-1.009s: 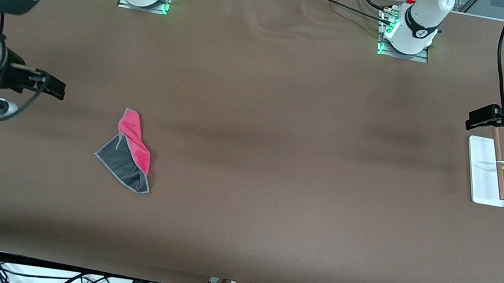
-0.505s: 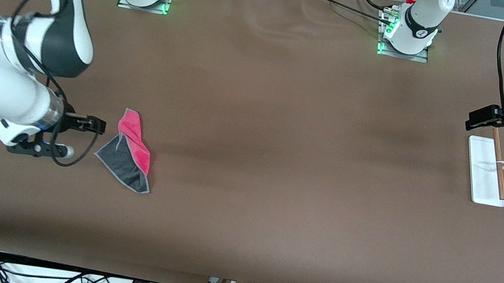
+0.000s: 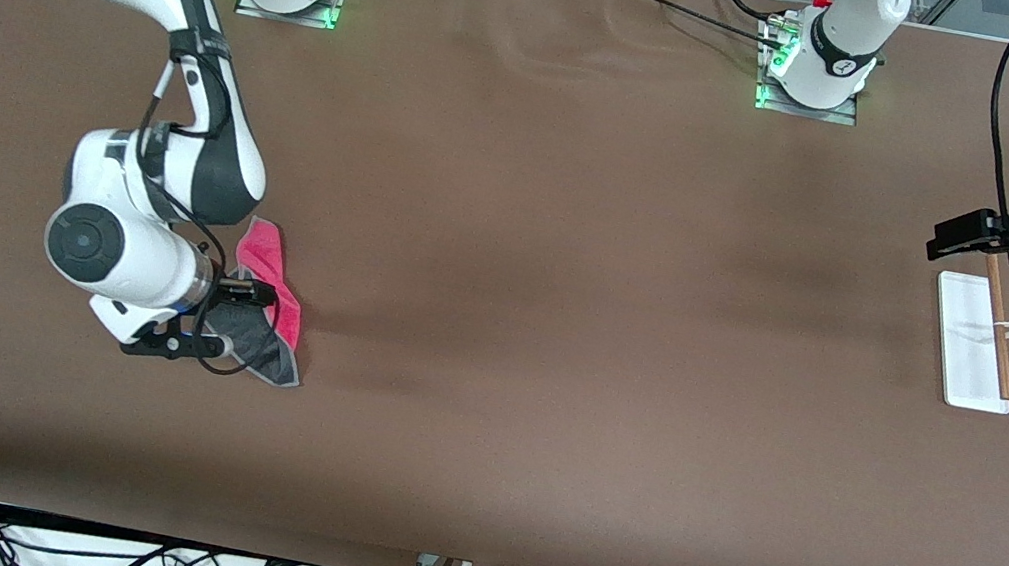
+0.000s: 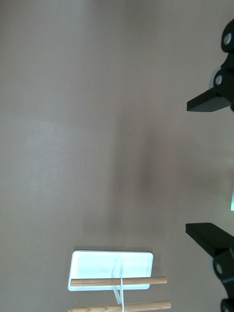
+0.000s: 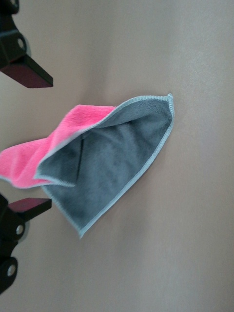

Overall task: Pass towel and hang on rack
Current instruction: 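Reach the right gripper down to the pink-grey towel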

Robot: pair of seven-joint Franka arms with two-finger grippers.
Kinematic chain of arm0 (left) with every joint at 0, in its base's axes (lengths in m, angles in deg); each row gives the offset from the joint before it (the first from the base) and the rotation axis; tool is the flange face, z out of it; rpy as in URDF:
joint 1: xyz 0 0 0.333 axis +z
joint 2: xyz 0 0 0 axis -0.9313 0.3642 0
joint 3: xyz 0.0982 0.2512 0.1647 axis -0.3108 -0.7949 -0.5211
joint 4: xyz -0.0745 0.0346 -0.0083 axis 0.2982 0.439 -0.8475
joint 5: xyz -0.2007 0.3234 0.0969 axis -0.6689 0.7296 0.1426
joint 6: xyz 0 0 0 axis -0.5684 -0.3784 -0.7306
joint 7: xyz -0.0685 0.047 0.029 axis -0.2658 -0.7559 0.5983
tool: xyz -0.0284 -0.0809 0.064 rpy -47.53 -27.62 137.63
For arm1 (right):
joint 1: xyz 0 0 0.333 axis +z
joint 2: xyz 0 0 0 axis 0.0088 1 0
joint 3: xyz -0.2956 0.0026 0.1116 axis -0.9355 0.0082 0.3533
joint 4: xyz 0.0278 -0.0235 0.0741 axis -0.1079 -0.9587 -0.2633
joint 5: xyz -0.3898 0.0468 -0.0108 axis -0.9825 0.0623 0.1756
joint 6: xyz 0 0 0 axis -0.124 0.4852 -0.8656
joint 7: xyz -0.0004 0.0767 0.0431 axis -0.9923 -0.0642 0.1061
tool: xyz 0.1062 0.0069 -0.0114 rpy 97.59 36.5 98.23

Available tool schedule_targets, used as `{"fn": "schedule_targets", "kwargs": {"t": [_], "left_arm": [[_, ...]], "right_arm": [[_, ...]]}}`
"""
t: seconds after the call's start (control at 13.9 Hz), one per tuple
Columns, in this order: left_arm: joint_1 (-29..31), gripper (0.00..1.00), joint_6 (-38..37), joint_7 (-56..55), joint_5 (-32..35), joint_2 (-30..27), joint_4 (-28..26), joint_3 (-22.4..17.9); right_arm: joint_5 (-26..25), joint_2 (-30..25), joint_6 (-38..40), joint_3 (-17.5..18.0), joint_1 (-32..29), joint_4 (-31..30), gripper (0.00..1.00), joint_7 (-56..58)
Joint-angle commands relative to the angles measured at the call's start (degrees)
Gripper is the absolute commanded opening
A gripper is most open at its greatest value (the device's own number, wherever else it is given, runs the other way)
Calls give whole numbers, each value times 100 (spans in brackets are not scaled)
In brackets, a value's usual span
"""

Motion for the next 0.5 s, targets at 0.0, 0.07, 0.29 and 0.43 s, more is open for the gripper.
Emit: {"fn": "schedule_targets", "kwargs": {"t": [0.0,0.07,0.29,0.43], "left_arm": [[-9,100,-13,-50,-88,47,107,-13],[17,100,-22,-50,-88,47,81,-13],[35,100,-39,-41,-88,47,72,-13],[44,100,-57,-41,-88,38,54,-22]], "right_arm": [[86,329,-308,25,10,43,100,52],[86,426,-326,33,18,34,100,52],[86,655,-335,69,106,-1,100,43],[86,769,-362,69,133,-1,77,-27]]}}
